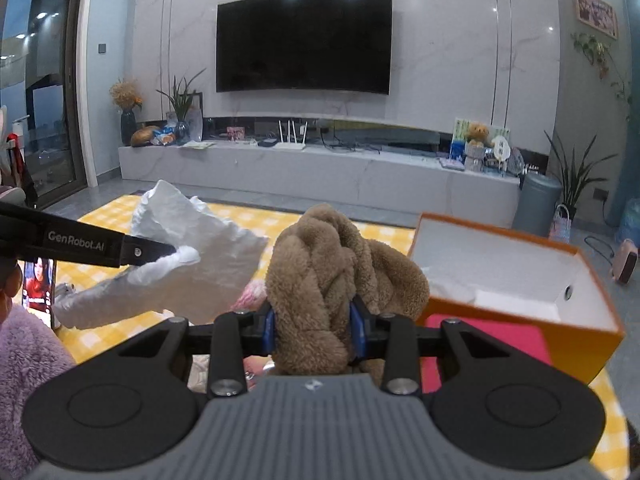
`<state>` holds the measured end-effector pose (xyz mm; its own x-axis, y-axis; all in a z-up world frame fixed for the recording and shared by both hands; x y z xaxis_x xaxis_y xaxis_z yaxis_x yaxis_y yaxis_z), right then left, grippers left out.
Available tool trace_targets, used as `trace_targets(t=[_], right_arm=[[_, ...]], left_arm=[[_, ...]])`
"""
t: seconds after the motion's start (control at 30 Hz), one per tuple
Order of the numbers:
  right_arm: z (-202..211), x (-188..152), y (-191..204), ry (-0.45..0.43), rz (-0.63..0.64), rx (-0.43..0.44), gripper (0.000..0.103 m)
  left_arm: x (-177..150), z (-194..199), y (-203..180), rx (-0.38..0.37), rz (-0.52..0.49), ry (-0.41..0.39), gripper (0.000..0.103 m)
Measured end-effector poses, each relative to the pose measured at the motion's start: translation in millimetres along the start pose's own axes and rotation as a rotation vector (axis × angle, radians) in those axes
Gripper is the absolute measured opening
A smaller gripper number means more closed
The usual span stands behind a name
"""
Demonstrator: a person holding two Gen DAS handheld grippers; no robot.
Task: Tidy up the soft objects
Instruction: 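Carry the brown plush and white cloth in both tools over the orange box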
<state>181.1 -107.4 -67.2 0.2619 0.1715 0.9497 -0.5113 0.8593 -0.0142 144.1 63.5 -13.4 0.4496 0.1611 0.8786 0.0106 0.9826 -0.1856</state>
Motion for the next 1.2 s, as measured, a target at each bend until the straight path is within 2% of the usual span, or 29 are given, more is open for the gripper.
trace_targets(t=[0.3,0.5,0.6,0.83,1.2], right_arm=[[33,36,-42,-0.035,0.052,-0.017,0.035],[38,45,-75,-0.031,0.061,-0.041,0.035],[37,50,-95,-0.033,0.053,-0.067,0.035],[20,53,-148,-0.019,-0.018,-0.127,0.036],[-45,40,-207,0.097,-0.11,-0.152,0.036]], left_arm=[[28,-8,-53,-0.095,-0.08,-0.058,0.015],[43,-35,-84,-0.181,-0.061,-0.071,0.015],[50,-54,-103,-0.217,-0.083,-0.064,0.015],[59,-103,-147,-0.282,-0.131,-0.033,0.015],[46,-187,-183,-0.326,-0.164,0.069,0.015]])
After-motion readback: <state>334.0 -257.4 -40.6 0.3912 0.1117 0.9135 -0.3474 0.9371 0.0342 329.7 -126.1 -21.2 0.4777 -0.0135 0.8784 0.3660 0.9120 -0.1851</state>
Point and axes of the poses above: each gripper's, at about its wrist camera, not at the fingertips, and z roughly against the way its jaws point, y to its left, x to its top, the point moved 4 cm from there along -z, roughly the way its jaws point, and after that the axes turned 8 degrees about -y, right-handed, at the moved point
